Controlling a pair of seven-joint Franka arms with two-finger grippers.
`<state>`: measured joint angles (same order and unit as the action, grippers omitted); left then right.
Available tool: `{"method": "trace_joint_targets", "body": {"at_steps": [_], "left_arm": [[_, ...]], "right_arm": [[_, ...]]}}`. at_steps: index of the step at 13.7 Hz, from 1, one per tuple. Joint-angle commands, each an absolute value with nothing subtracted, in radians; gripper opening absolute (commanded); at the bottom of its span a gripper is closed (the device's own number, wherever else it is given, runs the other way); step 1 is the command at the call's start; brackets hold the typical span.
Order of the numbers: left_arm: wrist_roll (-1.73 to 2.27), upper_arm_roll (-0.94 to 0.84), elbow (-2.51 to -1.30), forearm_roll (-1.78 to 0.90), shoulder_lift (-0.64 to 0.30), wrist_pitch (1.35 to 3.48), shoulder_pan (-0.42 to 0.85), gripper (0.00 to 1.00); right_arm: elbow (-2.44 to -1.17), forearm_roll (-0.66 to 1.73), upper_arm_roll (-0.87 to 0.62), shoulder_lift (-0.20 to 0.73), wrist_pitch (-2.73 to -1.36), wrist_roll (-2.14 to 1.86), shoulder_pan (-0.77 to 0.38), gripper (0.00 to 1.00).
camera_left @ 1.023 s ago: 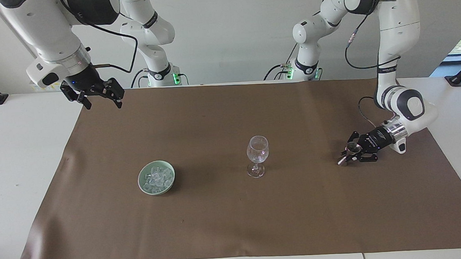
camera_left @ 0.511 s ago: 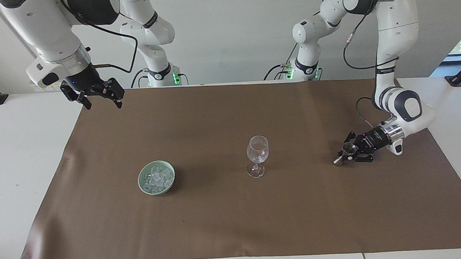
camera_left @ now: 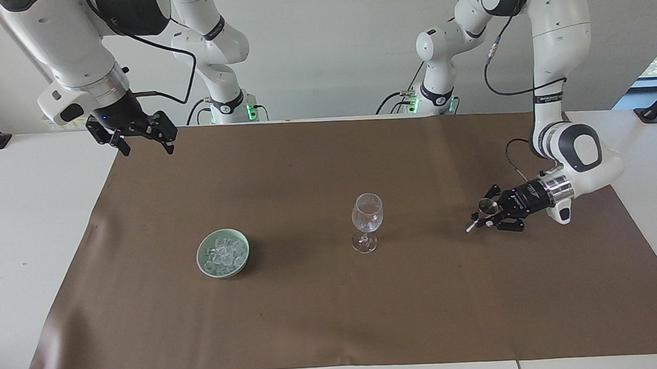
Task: Pour wine and add ice with both arms
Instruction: 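Lift the jigger with the left gripper and carry it toward the glass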
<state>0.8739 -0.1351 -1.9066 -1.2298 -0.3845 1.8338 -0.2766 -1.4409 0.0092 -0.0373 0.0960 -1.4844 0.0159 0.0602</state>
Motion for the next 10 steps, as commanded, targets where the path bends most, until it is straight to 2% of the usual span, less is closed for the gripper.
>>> {"method": "trace_joint_targets", "body": {"at_steps": [1, 4, 10], "left_arm": [[0.948, -0.117, -1.93, -1.235, -0.296, 1.853, -0.215, 0.0], [1.002, -0.118, -1.942, -1.235, -0.229, 1.879, -0.147, 0.0], [1.089, -0.115, -1.945, -1.23, -0.164, 1.992, -0.023, 0.0]], "right_arm": [[-1.463, 0.029, -0.028, 0.081, -1.5, -0.002, 0.06, 1.0], [-1.463, 0.029, -0.028, 0.081, -1.5, -0.002, 0.06, 1.0], [-1.463, 0.029, -0.028, 0.081, -1.5, -0.002, 0.06, 1.0]]}}
